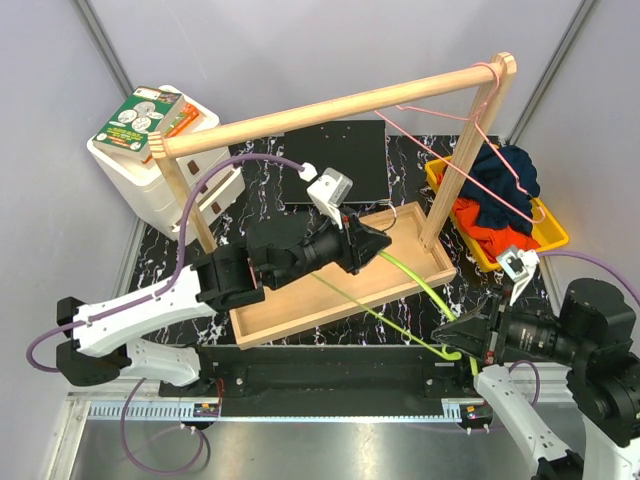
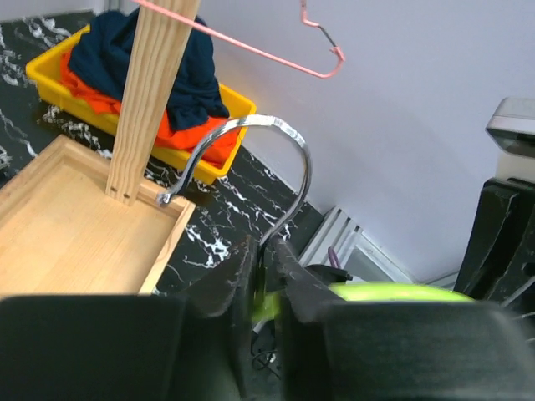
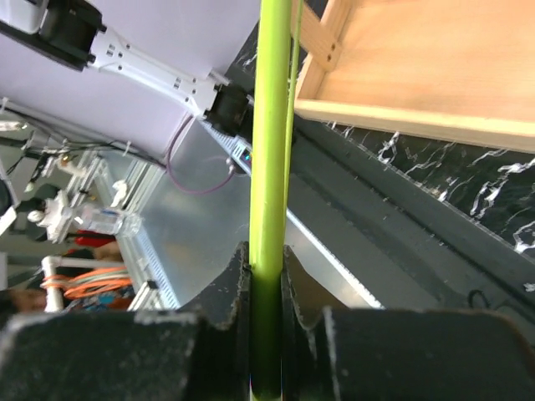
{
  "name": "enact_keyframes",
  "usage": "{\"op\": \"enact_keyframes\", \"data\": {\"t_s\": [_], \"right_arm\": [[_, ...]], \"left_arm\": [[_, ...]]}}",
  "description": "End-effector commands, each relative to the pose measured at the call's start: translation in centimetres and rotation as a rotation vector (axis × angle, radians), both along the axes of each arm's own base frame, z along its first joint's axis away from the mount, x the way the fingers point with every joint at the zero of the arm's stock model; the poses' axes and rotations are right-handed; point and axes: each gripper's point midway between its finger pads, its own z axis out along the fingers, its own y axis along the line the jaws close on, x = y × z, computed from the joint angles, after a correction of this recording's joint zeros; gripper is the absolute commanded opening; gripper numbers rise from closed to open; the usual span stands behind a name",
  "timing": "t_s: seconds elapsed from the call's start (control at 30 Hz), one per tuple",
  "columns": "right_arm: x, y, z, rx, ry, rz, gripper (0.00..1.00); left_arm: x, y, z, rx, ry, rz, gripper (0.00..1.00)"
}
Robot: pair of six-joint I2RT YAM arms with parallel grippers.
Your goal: Remove the shorts from the hanger
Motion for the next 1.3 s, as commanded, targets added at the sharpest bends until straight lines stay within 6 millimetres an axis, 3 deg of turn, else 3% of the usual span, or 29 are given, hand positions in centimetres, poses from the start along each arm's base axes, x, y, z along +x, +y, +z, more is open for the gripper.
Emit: {"op": "enact_keyframes", "data": {"t_s": [0.0, 0.07, 0.1, 0.17, 0.2, 0.27, 0.3, 0.4, 0.67, 0.93, 1.13, 1.27], "right_arm": [[1.5, -1.2, 2.7, -0.034, -0.172, -0.098, 0.00], [1.7, -1.8, 3.5, -0.041, -0.221, -0.142, 0.00], [1.7, -2.0, 3.8, -0.038, -0.234, -0.161, 0.00], [2.2, -2.6, 4.6, -0.027, -0.279, -0.217, 0.00], [2.3, -2.8, 5.0, -0.012, -0.281, -0.240, 0.00], [2.7, -3.1, 6.1, 0.012, -0.324, -0.278, 0.00], [2.8, -3.2, 6.6, 0.027, -0.333, -0.296, 0.00], [3.7, -3.9, 8.7, 0.066, -0.381, -0.373, 0.00], [8.0, -3.8, 12.1, 0.083, -0.363, -0.455, 0.00], [13.4, -2.4, 13.4, 0.108, -0.293, -0.477, 0.00], [15.0, -1.8, 14.7, 0.140, -0.310, -0.474, 0.00], [15.7, -1.9, 13.8, 0.135, -0.255, -0.501, 0.00]], "left_arm": [[-1.8, 1.2, 5.9, -0.190, -0.025, -0.044, 0.39], [-2.3, 2.7, 6.6, -0.233, -0.038, -0.048, 0.57], [-2.8, 4.1, 7.8, -0.273, -0.052, -0.052, 0.60], [-3.2, 5.1, 7.7, -0.295, -0.066, -0.057, 0.84], [-3.6, 6.5, 8.6, -0.325, -0.080, -0.055, 0.89], [-3.9, 7.4, 8.1, -0.329, -0.083, -0.057, 0.93], [-4.3, 8.5, 8.7, -0.352, -0.090, -0.055, 0.95], [-4.6, 9.7, 7.6, -0.346, -0.082, -0.054, 0.96], [-5.4, 11.0, 4.8, -0.316, -0.047, -0.069, 0.96], [-6.0, 10.8, 4.1, -0.308, -0.031, -0.103, 0.93], [-6.5, 10.1, 3.5, -0.286, -0.031, -0.146, 0.89], [-6.5, 9.9, 3.0, -0.277, -0.027, -0.147, 0.90]]}}
